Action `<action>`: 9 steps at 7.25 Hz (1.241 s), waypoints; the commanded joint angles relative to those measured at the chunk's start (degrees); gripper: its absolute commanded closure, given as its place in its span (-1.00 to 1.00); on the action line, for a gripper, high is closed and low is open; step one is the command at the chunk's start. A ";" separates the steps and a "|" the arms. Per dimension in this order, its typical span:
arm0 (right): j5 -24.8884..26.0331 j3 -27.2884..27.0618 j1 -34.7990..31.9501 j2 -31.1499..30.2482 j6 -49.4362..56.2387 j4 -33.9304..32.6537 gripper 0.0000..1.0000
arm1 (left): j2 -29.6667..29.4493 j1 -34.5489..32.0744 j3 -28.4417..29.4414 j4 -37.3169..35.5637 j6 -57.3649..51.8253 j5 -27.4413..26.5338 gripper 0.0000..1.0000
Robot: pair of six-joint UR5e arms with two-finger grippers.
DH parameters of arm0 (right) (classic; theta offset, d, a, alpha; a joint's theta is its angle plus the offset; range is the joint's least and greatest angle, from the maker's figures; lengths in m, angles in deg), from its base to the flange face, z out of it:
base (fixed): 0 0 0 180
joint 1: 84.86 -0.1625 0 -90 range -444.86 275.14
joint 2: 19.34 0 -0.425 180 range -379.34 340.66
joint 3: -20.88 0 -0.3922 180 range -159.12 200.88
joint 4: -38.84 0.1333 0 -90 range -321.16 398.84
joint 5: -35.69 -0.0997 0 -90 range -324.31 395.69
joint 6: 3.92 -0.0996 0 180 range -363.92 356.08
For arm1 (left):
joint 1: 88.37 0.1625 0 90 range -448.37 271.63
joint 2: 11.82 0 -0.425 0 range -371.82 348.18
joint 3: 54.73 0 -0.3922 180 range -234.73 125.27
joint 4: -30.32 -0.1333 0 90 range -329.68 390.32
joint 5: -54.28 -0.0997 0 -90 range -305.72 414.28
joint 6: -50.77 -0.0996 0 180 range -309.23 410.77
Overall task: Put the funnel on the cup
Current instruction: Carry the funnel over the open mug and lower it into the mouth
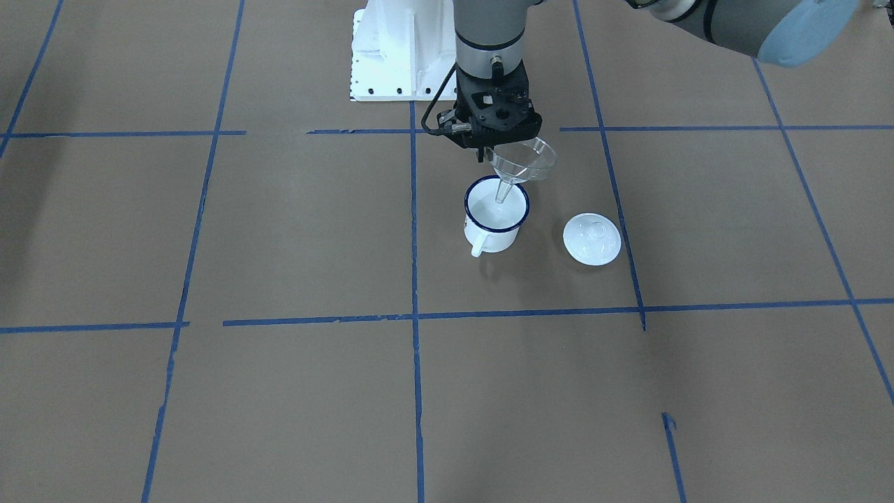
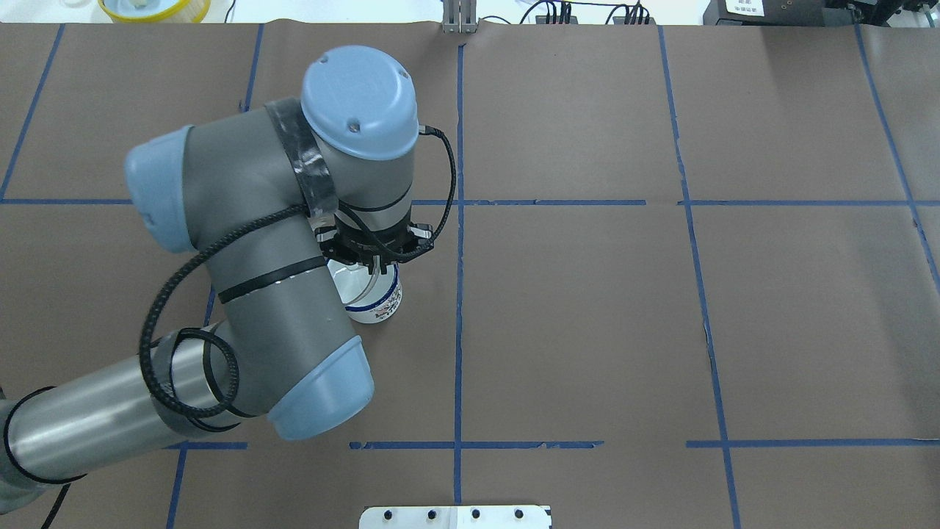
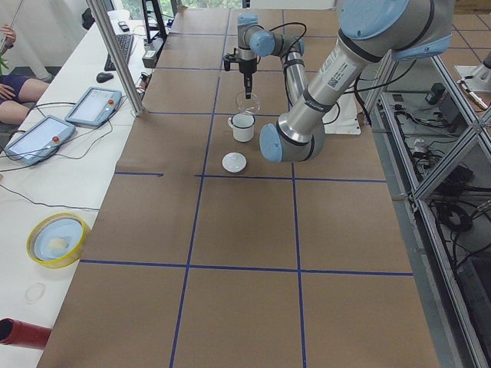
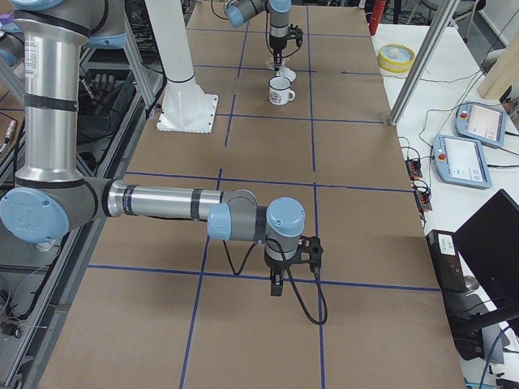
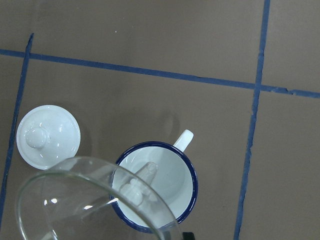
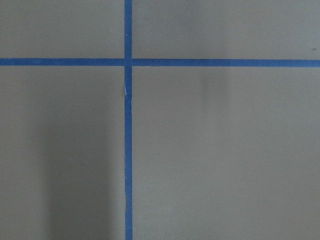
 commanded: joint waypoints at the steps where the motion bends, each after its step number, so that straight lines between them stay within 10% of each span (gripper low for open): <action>1: 0.00 0.00 0.00 0.00 0.00 0.00 -1.00 | -0.27 1.56 1.82 -0.04 -0.88 -1.66 1.00; 5: 0.00 0.00 0.00 0.00 0.00 0.00 -1.00 | -0.09 1.56 2.79 0.05 -2.73 -1.75 1.00; 6: 0.00 0.00 0.00 0.00 0.00 0.00 -1.00 | -0.09 1.47 3.92 0.49 -2.73 -1.66 0.42; 7: 0.00 0.00 0.00 0.00 0.00 0.00 -1.00 | -0.09 1.47 5.15 1.71 -2.73 -1.66 -0.98; 9: 0.00 0.00 0.00 0.00 0.00 0.00 -1.00 | 0.17 1.47 5.08 2.42 -2.03 -1.49 -1.00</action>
